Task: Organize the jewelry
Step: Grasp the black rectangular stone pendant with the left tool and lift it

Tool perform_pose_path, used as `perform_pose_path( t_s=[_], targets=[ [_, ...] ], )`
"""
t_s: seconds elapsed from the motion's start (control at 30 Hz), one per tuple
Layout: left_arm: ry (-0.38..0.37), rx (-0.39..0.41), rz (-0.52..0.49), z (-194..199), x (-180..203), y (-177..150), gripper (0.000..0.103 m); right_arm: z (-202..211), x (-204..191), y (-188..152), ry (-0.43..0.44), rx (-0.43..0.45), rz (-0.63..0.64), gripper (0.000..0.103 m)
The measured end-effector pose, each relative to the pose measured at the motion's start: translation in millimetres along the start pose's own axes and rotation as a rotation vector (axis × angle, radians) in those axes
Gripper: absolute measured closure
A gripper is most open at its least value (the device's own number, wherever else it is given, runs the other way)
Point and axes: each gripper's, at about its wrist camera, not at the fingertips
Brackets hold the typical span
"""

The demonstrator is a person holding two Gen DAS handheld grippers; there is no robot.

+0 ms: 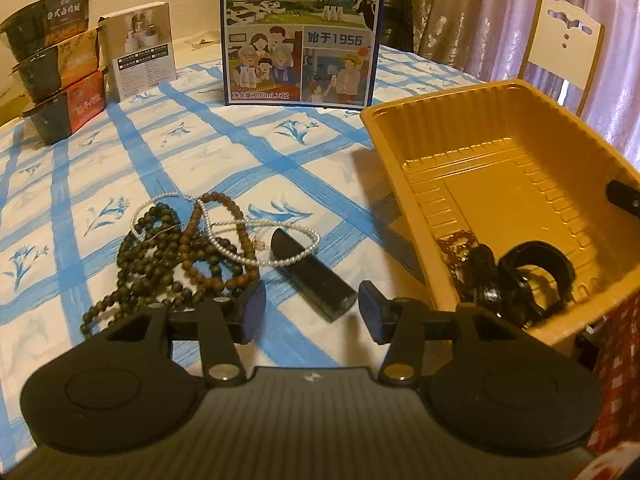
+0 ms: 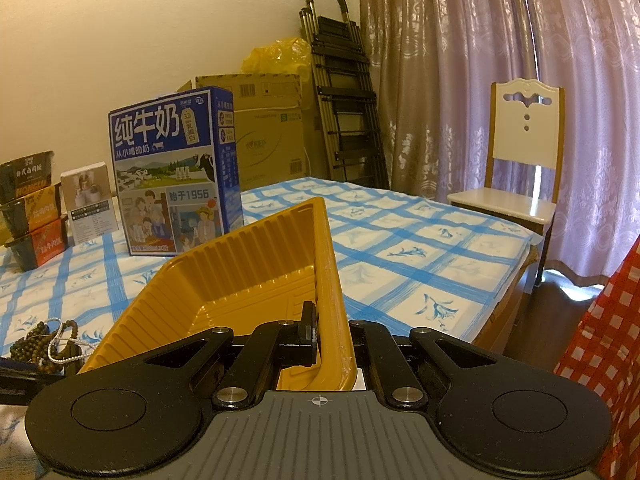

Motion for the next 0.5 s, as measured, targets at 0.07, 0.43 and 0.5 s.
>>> perform_pose_path(
  t_s=[0.07, 0.43, 0.5],
  targets=[
    [0.002, -0.005, -0.004, -7.3, 2.5, 1.8, 0.054, 0.1, -0.2, 0.0, 0.000, 0.000, 0.000, 0.099],
    [-0.037, -0.005, -0.028, -22.9, -1.0, 6.2, 0.074, 0.3, 0.0, -0.1, 0.000, 0.000, 0.000, 0.099],
    [-0.043, -0.007, -0.042, -21.8, -4.0, 4.1, 0.078, 0.3, 0.0, 0.0, 0.000, 0.000, 0.000, 0.099]
  ],
)
Point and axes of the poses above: each gripper's, at about its wrist camera, not at the fingertips, and z roughly against the way its jaws point, x to its right, y to its top, and after that the axes turned 15 degrees about y, right-handed
